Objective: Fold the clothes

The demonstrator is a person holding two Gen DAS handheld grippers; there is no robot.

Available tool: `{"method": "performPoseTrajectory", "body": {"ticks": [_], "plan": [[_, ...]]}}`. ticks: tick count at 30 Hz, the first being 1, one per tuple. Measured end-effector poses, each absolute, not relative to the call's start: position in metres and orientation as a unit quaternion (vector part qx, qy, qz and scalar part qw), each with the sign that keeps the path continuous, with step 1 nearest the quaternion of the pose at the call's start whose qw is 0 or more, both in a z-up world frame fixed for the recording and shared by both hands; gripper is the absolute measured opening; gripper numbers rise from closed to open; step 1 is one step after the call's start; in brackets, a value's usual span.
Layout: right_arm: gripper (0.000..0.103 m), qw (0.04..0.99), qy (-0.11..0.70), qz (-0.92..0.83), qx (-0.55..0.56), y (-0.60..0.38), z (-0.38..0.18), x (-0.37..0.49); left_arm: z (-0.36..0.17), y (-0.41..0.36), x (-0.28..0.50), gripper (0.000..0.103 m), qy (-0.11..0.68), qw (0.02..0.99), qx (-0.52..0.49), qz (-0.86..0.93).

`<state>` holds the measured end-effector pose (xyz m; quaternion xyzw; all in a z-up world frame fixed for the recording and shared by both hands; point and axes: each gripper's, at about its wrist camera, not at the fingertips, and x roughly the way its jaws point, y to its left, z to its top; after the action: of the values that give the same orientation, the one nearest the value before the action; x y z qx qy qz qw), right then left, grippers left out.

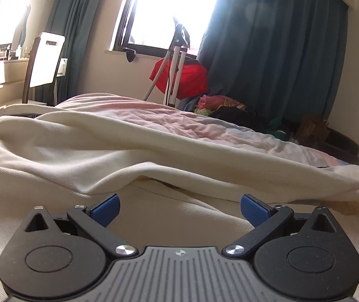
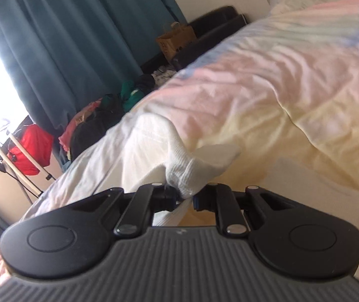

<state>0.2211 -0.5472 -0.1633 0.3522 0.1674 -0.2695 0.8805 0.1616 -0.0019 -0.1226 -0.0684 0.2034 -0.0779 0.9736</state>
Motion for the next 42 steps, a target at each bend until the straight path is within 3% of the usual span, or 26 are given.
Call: {"method": "performPoseTrajectory", "body": {"ticks": [5,8,10,12,14,23,29,42], "plan": [[0.016,0.876,0.187,-0.266,0.357,-0.550,-0.190,0.209,-0.112,-0.010,0.147,0.103,0.193,0.976,-0.055,-0.090],[0.024,0.889,0.207,-0.270,0.306,-0.539,-0.181,0.214,-0.102,-0.015,0.136,0.103,0.187,0.976,-0.049,-0.101],[0.041,0.894,0.224,-0.259,0.290,-0.531,-0.176,0.211,-0.094,-0.016,0.126,0.103,0.178,0.978,-0.040,-0.104],[0.089,0.902,0.230,-0.244,0.271,-0.520,-0.164,0.203,-0.086,-0.018,0.116,0.103,0.170,0.979,-0.033,-0.106],[0.097,0.915,0.226,-0.225,0.247,-0.505,-0.147,0.191,-0.080,-0.019,0.107,0.103,0.166,0.980,-0.031,-0.110],[0.097,0.962,0.202,-0.110,0.145,-0.403,-0.058,0.101,-0.054,-0.026,0.055,0.103,0.151,0.981,0.018,-0.119],[0.097,0.979,0.181,-0.045,0.083,-0.352,-0.029,0.042,-0.040,-0.030,0.013,0.103,0.154,0.979,0.014,-0.134],[0.097,0.952,0.213,-0.119,0.184,-0.376,-0.040,0.038,-0.083,-0.075,0.022,0.103,0.200,0.953,0.134,-0.186]]}}
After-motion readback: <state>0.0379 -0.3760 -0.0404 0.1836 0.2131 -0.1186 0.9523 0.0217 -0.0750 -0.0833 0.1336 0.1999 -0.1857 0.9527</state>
